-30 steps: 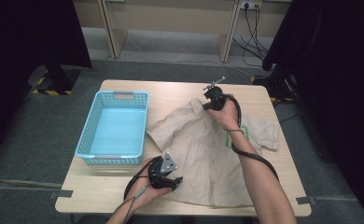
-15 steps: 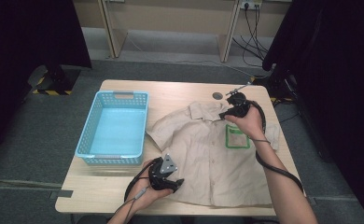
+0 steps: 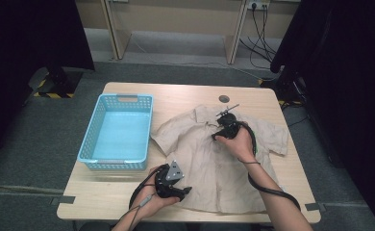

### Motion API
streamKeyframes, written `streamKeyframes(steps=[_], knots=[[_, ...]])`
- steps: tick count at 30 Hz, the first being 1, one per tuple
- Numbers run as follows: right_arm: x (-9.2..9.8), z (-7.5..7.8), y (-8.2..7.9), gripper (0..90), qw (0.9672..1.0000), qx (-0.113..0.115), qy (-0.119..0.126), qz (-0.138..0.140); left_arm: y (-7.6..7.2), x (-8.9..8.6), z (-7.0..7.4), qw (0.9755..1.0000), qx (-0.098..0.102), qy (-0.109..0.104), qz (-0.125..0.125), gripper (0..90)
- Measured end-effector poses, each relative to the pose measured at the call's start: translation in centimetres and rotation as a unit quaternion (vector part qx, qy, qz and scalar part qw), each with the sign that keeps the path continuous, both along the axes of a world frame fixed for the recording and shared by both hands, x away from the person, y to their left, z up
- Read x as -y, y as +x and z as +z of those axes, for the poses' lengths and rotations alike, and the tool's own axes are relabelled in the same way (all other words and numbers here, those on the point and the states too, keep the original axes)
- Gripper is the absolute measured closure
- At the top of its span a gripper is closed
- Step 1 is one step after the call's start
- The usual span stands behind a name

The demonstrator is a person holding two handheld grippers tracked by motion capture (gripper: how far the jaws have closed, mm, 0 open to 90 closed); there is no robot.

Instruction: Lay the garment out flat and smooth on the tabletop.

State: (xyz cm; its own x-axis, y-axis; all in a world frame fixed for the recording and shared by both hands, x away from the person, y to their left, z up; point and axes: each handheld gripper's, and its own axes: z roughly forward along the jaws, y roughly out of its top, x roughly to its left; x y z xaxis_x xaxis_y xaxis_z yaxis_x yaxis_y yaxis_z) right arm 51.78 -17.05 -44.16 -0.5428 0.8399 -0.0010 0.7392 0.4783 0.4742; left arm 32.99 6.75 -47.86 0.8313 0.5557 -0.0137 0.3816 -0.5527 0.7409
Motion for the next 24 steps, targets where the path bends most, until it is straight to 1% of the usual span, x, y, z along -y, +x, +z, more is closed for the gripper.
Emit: streamKeyframes(steps=[1,2,4,5,6,8,10,12,14,15,17,18,20,21,22,23,24], knots=[[-0.2,-0.3,0.0,49.6,1.0000,-0.001,-0.004,-0.002,0.0,0.1,0.0,1.0000,0.000,0.001,-0.002,34.3],[-0.4,-0.5,-0.1,54.6,1.0000,0.000,-0.008,-0.001,0.0,0.1,0.0,1.0000,0.000,0.001,-0.003,34.3],[-0.7,-0.6,-0.3,65.1,0.9998,0.013,-0.016,0.005,-0.1,0.2,0.0,1.0000,-0.001,0.001,-0.005,34.3],[-0.8,-0.6,-0.4,72.2,0.9997,0.014,-0.015,0.011,-0.1,0.2,0.0,1.0000,-0.001,0.000,-0.006,34.3],[-0.8,-0.6,-0.5,77.4,0.9998,0.012,-0.011,0.015,-0.1,0.3,0.0,1.0000,-0.001,0.001,-0.008,34.3],[-0.9,-0.7,-0.7,83.5,0.9995,0.014,-0.014,0.025,-0.3,0.6,0.0,0.9998,-0.001,0.000,-0.018,34.3],[-0.8,-0.6,-0.9,86.4,0.9991,0.016,-0.024,0.030,-0.5,0.9,0.0,0.9997,-0.001,-0.001,-0.026,34.2],[-0.6,-0.6,-1.0,86.8,0.9988,0.018,-0.032,0.033,-0.7,1.3,0.0,0.9994,-0.001,-0.003,-0.034,34.1],[-0.2,-0.6,-1.0,87.4,0.9987,0.018,-0.029,0.037,-0.8,1.7,0.0,0.9992,-0.001,-0.003,-0.040,34.0],[0.0,-0.6,-1.0,87.8,0.9989,0.015,-0.029,0.035,-0.9,1.9,0.0,0.9991,-0.001,-0.004,-0.042,34.0],[0.5,-0.6,-0.9,88.3,0.9981,0.021,-0.035,0.046,-0.9,2.1,-0.1,0.9992,0.001,-0.007,-0.041,34.1],[0.6,-0.6,-0.9,88.3,0.9983,0.019,-0.034,0.043,-0.9,2.1,-0.1,0.9991,0.001,-0.007,-0.041,34.1],[0.8,-0.6,-0.9,87.3,0.9979,0.021,-0.034,0.051,-0.8,2.2,-0.1,0.9992,0.001,-0.007,-0.039,34.4],[0.8,-0.6,-0.9,81.8,0.9974,0.025,-0.040,0.054,-0.8,2.1,0.0,0.9993,0.003,-0.006,-0.038,34.6],[0.6,-0.5,-1.1,73.5,0.9973,0.032,-0.046,0.049,-0.8,2.0,0.0,0.9993,0.008,-0.006,-0.035,34.9],[0.5,-0.3,-1.4,65.4,0.9970,0.043,-0.043,0.048,-0.8,1.8,0.1,0.9994,0.013,-0.005,-0.032,34.9],[0.3,-0.1,-1.7,58.8,0.9970,0.049,-0.034,0.049,-0.7,1.6,0.3,0.9995,0.018,-0.008,-0.027,34.9]])
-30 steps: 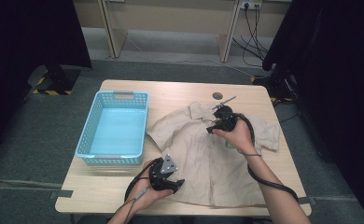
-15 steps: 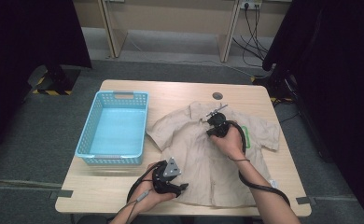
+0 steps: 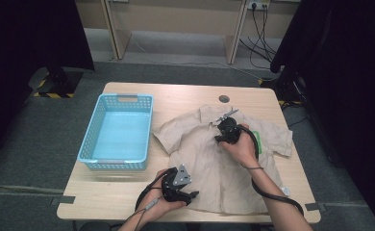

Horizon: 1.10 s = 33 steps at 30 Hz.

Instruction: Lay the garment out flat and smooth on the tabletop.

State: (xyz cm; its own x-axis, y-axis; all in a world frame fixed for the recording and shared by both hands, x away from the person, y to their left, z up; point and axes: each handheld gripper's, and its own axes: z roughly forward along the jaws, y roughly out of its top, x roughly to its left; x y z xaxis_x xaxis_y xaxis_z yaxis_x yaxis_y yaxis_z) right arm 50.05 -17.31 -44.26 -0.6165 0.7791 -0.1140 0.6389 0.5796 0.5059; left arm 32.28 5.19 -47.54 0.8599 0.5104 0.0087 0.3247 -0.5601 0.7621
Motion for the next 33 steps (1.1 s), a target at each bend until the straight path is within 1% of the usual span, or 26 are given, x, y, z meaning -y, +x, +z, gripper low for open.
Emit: streamKeyframes(steps=[1,2,3,5,6,7,9,10,12,13,14,15,16,17,18,19,21,22,24,25,27,28,29,30,31,33], knots=[[-0.3,0.3,-0.5,56.0,1.0000,0.003,0.007,0.002,0.1,-0.3,0.3,1.0000,0.005,-0.002,0.006,34.7],[-0.6,0.7,-1.1,54.3,0.9998,0.007,0.015,0.013,0.2,-0.7,0.5,0.9999,0.009,-0.004,0.013,34.2],[-1.0,1.0,-1.8,52.0,0.9994,0.004,0.027,0.023,0.3,-1.0,0.8,0.9996,0.015,-0.006,0.021,33.4],[-1.6,1.5,-3.2,50.2,0.9977,-0.001,0.047,0.049,0.5,-1.8,1.5,0.9989,0.026,-0.009,0.039,31.8],[-2.1,1.7,-4.0,48.9,0.9963,-0.008,0.057,0.064,0.6,-2.3,1.8,0.9983,0.032,-0.011,0.048,30.9],[-2.6,1.8,-5.0,48.6,0.9938,-0.018,0.068,0.086,0.7,-2.7,2.1,0.9976,0.036,-0.011,0.059,30.0],[-3.8,1.8,-6.9,48.6,0.9880,-0.025,0.076,0.132,0.8,-3.4,2.6,0.9958,0.049,-0.009,0.077,29.1],[-4.4,1.7,-7.9,48.6,0.9847,-0.027,0.078,0.153,0.8,-3.7,2.8,0.9950,0.053,-0.010,0.084,28.8],[-5.5,1.4,-9.7,48.6,0.9797,-0.034,0.075,0.183,0.7,-4.2,3.1,0.9943,0.055,-0.013,0.090,28.3],[-5.9,1.2,-10.4,48.7,0.9776,-0.034,0.072,0.195,0.6,-4.3,3.2,0.9941,0.056,-0.013,0.091,28.2],[-6.2,1.0,-11.0,48.6,0.9763,-0.038,0.070,0.201,0.5,-4.4,3.2,0.9940,0.057,-0.012,0.093,28.1],[-6.4,0.8,-11.5,48.7,0.9740,-0.041,0.072,0.211,0.4,-4.6,3.3,0.9940,0.057,-0.012,0.092,28.0],[-6.5,0.8,-12.2,48.7,0.9733,-0.047,0.074,0.212,0.3,-4.7,3.4,0.9938,0.058,-0.014,0.093,27.8],[-6.5,0.7,-12.6,48.7,0.9708,-0.044,0.072,0.225,0.1,-4.8,3.4,0.9936,0.059,-0.015,0.095,27.8],[-6.6,0.7,-13.1,48.7,0.9692,-0.043,0.072,0.232,0.0,-5.0,3.6,0.9934,0.061,-0.016,0.096,27.8],[-6.7,0.6,-13.6,48.6,0.9678,-0.048,0.076,0.235,-0.2,-5.2,3.7,0.9932,0.062,-0.019,0.097,27.7],[-6.9,0.4,-14.6,48.6,0.9633,-0.049,0.079,0.252,-0.4,-5.8,3.9,0.9925,0.067,-0.020,0.101,27.6],[-7.0,0.3,-15.1,48.6,0.9609,-0.051,0.083,0.259,-0.5,-6.1,4.0,0.9919,0.067,-0.025,0.105,27.6],[-7.5,0.1,-16.1,48.6,0.9551,-0.053,0.089,0.278,-0.6,-6.8,4.2,0.9904,0.068,-0.032,0.116,27.6],[-7.8,-0.1,-16.6,48.6,0.9528,-0.053,0.088,0.286,-0.6,-7.0,4.3,0.9901,0.068,-0.030,0.119,27.6],[-8.3,-0.5,-17.2,48.6,0.9491,-0.054,0.082,0.299,-0.6,-7.3,4.3,0.9896,0.069,-0.031,0.122,27.6],[-8.3,-0.5,-17.2,48.6,0.9491,-0.054,0.082,0.299,-0.6,-7.3,4.3,0.9896,0.069,-0.031,0.122,27.6],[-8.6,-0.6,-17.4,48.6,0.9469,-0.053,0.077,0.308,-0.7,-7.3,4.4,0.9899,0.068,-0.029,0.121,27.6],[-8.9,-0.8,-17.6,48.7,0.9462,-0.054,0.074,0.310,-0.7,-7.3,4.4,0.9901,0.068,-0.029,0.119,27.6],[-9.1,-1.1,-17.8,52.7,0.9443,-0.053,0.066,0.318,-0.7,-7.2,4.4,0.9903,0.067,-0.030,0.118,27.6],[-9.1,-1.3,-17.9,59.3,0.9431,-0.050,0.056,0.324,-0.6,-7.1,4.3,0.9906,0.067,-0.031,0.115,27.6]])
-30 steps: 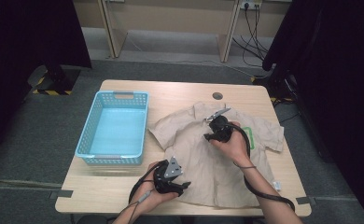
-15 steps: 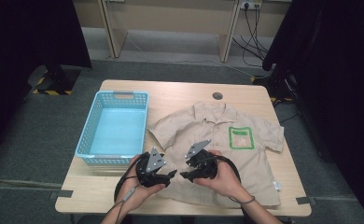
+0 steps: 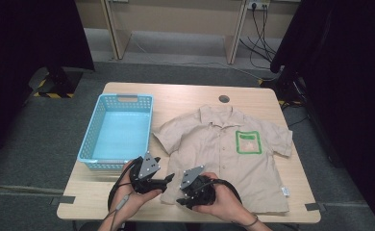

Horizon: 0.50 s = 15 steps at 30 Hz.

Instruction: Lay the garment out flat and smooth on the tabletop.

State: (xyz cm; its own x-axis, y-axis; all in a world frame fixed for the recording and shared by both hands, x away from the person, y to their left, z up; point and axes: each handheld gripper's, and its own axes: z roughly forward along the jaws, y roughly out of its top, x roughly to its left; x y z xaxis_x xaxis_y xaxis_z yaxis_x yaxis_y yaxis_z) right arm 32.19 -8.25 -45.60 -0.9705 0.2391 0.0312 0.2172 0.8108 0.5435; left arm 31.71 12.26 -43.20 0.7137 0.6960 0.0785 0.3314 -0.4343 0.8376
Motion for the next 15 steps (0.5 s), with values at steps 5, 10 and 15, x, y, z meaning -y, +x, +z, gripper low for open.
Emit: streamKeyframes(steps=[5,10,15], knots=[[0.4,-0.2,-0.4,83.2,0.9997,-0.013,0.016,0.013,0.3,0.4,-0.2,1.0000,-0.004,-0.001,-0.002,27.6],[0.6,-0.2,-0.7,89.6,0.9997,-0.007,0.014,0.019,0.4,0.7,-0.4,1.0000,-0.006,0.001,-0.005,27.6],[1.0,-0.1,-1.1,89.7,0.9994,-0.013,0.010,0.030,0.4,1.0,-0.6,0.9999,-0.006,0.002,-0.009,27.7]])
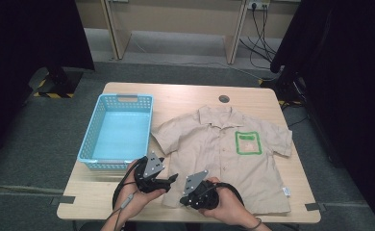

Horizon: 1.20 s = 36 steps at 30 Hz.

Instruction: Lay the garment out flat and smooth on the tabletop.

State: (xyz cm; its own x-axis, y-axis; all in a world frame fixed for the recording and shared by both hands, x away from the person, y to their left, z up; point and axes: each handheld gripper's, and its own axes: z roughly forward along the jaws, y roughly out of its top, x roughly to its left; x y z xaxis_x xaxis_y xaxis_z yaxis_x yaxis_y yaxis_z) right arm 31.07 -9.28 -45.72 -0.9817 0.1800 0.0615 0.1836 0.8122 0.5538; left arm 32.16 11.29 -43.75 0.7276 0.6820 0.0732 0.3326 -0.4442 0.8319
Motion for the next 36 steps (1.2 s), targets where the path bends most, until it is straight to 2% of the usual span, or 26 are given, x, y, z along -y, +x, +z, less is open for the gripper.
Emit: streamKeyframes(steps=[5,6,7,8,9,10,11,13,14,17,20,22,24,28,33,34,35,36], knots=[[0.4,0.2,-0.5,89.7,0.9997,-0.014,-0.008,0.017,0.0,0.4,-0.5,0.9999,-0.001,0.000,-0.010,27.6],[0.5,0.3,-0.6,86.8,0.9997,-0.018,-0.005,0.018,0.0,0.5,-0.6,0.9999,0.002,-0.002,-0.014,27.6],[0.6,0.3,-0.6,80.0,0.9996,-0.015,0.001,0.022,0.0,0.5,-0.6,0.9998,0.006,-0.002,-0.018,27.6],[0.7,0.5,-0.6,68.1,0.9995,-0.011,0.012,0.027,0.0,0.7,-0.7,0.9997,0.011,-0.003,-0.022,27.5],[1.0,0.8,-0.5,55.2,0.9995,-0.008,0.028,0.010,-0.1,0.7,-0.8,0.9995,0.015,-0.005,-0.026,26.9],[1.9,1.6,0.0,51.6,0.9987,-0.004,0.045,-0.021,-0.1,0.8,-0.8,0.9991,0.028,-0.007,-0.032,26.2],[2.5,1.9,0.3,49.8,0.9979,0.002,0.053,-0.038,-0.2,0.9,-0.9,0.9987,0.035,-0.010,-0.036,25.9],[4.5,2.9,1.4,47.1,0.9930,0.016,0.066,-0.097,-0.4,1.0,-1.0,0.9979,0.044,-0.015,-0.045,25.3],[5.7,3.3,2.0,45.7,0.9892,0.023,0.073,-0.125,-0.5,1.0,-1.0,0.9977,0.048,-0.017,-0.045,24.5],[9.3,4.4,3.5,43.5,0.9726,0.049,0.078,-0.214,-0.6,1.1,-1.3,0.9976,0.049,-0.019,-0.044,23.6],[12.7,5.2,4.4,42.6,0.9582,0.063,0.089,-0.265,-0.7,1.2,-1.4,0.9973,0.051,-0.026,-0.046,23.6],[14.8,5.6,5.0,41.8,0.9468,0.066,0.098,-0.299,-0.8,1.3,-1.4,0.9968,0.052,-0.036,-0.049,23.6],[17.0,5.9,5.7,41.0,0.9328,0.077,0.097,-0.339,-0.8,1.4,-1.4,0.9970,0.044,-0.042,-0.047,22.7],[21.1,6.0,7.2,40.4,0.8999,0.082,0.103,-0.416,-0.7,1.4,-1.8,0.9969,0.042,-0.048,-0.046,21.7],[25.1,5.8,8.6,39.1,0.8701,0.082,0.099,-0.476,-0.7,1.1,-2.1,0.9954,0.044,-0.069,-0.049,21.1],[25.7,5.7,8.9,38.2,0.8656,0.083,0.098,-0.484,-0.7,1.0,-2.2,0.9948,0.045,-0.077,-0.049,21.0],[26.3,5.7,9.1,37.9,0.8604,0.082,0.100,-0.493,-0.7,0.9,-2.2,0.9948,0.047,-0.076,-0.050,20.4],[26.8,5.5,9.3,37.8,0.8575,0.080,0.101,-0.498,-0.8,0.9,-2.3,0.9948,0.047,-0.074,-0.051,19.5]])
